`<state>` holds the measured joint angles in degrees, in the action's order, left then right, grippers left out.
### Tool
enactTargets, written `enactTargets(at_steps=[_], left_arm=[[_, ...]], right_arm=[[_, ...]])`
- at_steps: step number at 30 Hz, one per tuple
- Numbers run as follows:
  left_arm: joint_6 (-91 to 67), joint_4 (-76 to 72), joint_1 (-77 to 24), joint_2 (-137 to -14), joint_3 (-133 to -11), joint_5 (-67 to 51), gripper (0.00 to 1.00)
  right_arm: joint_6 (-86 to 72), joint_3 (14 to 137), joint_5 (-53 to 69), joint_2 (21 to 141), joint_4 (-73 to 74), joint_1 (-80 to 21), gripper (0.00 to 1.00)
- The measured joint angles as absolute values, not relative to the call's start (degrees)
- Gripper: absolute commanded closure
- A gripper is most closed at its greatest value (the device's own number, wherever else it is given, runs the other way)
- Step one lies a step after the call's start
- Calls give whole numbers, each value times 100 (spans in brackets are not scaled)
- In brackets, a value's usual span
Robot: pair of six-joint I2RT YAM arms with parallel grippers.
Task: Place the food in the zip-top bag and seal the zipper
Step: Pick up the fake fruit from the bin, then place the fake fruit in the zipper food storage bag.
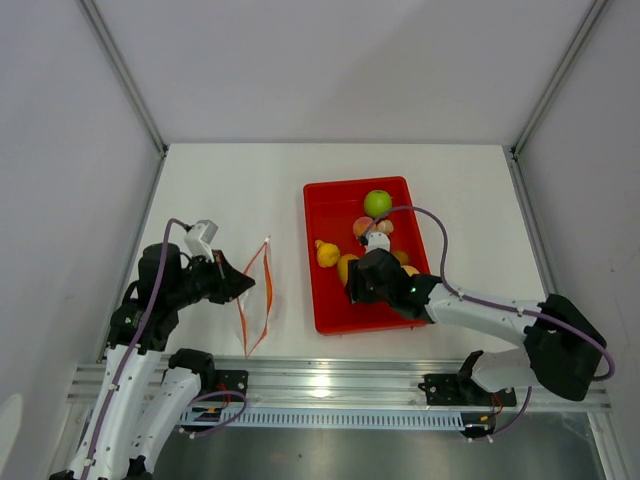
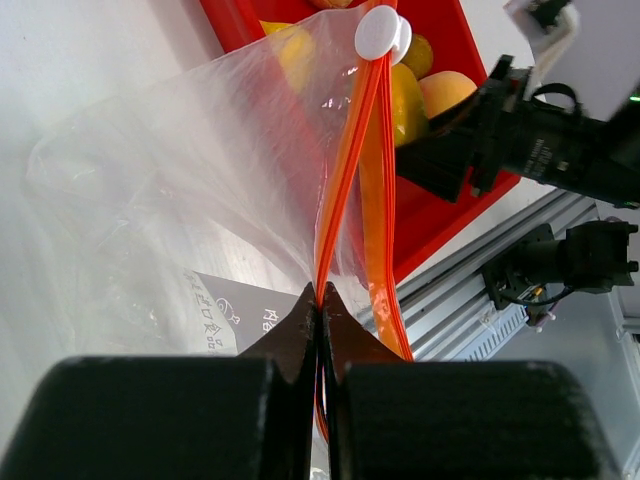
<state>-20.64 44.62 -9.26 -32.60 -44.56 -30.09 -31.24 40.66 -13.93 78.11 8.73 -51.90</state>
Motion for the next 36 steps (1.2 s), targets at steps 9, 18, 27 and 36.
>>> enactTargets(at_steps=[9, 18, 27, 36], left_arm=[[-2056, 4464, -926, -3264, -4456, -3022, 100], [-2056, 4464, -926, -3264, -4456, -3026, 99], [-2056, 4464, -930, -3264, -4456, -3028, 99], [-2056, 4464, -930, -3186, -4456, -3022, 99]], right_arm=[[-3164, 4650, -869, 6689, 764, -6171, 98], [-3371, 5299, 849, 7022, -231, -6860, 98], [-3837, 5704, 1881, 7907, -508, -7126, 99], [-4836, 5671, 1861, 8075, -454, -7207, 100]])
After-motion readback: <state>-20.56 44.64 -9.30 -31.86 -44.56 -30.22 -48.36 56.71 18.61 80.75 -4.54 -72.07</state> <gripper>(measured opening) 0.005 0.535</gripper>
